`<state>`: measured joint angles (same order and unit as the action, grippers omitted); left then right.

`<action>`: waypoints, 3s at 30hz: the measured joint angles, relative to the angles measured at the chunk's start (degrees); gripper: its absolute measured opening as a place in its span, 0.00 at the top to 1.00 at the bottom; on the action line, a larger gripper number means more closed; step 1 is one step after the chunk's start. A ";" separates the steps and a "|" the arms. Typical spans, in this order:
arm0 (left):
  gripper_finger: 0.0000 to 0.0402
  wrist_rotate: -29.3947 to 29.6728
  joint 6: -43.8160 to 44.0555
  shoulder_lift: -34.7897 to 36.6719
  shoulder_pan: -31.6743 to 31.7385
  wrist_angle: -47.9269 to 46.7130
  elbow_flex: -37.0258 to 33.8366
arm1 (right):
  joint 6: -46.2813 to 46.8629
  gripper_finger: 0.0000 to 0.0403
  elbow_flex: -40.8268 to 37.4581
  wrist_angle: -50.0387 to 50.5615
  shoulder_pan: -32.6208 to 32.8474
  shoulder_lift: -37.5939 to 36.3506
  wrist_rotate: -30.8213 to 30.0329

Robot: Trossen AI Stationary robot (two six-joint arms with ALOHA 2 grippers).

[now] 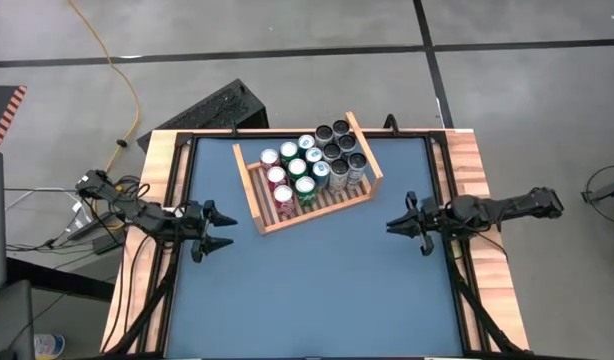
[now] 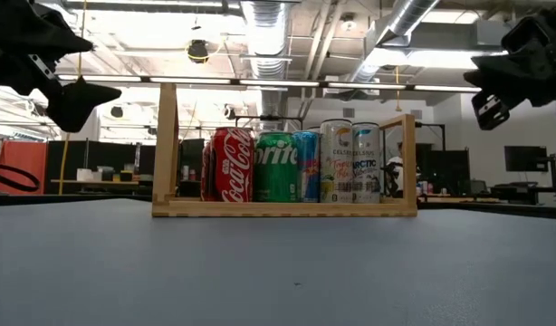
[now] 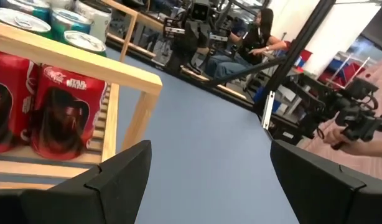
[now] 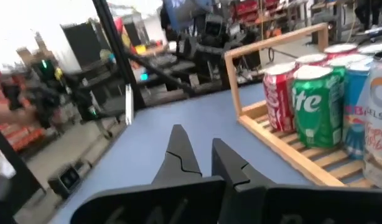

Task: Place canned beverage on shelf
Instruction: Return to Home Position

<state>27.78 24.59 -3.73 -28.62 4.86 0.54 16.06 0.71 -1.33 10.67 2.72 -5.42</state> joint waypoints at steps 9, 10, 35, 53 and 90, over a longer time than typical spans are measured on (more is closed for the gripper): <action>0.21 -0.09 -6.72 0.00 0.00 -0.02 -0.01 | -1.10 1.00 0.00 0.26 0.16 2.21 0.12; 0.21 -0.10 -7.50 0.00 0.00 -0.01 -0.02 | -1.08 1.00 0.00 0.31 0.16 2.21 0.12; 0.21 -0.27 -8.97 0.00 0.00 -0.02 -0.04 | -1.07 1.00 -0.11 0.45 0.16 2.14 0.12; 0.21 -0.23 -8.97 0.00 0.00 -0.02 -0.04 | -1.07 1.00 -0.11 0.47 0.16 2.14 0.12; 0.21 -0.19 -8.95 0.00 0.00 -0.02 -0.05 | -1.05 1.00 -0.11 0.49 0.14 2.14 0.10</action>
<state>27.59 15.64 -3.73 -28.62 4.84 0.49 15.00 0.60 -0.84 10.81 4.86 -5.32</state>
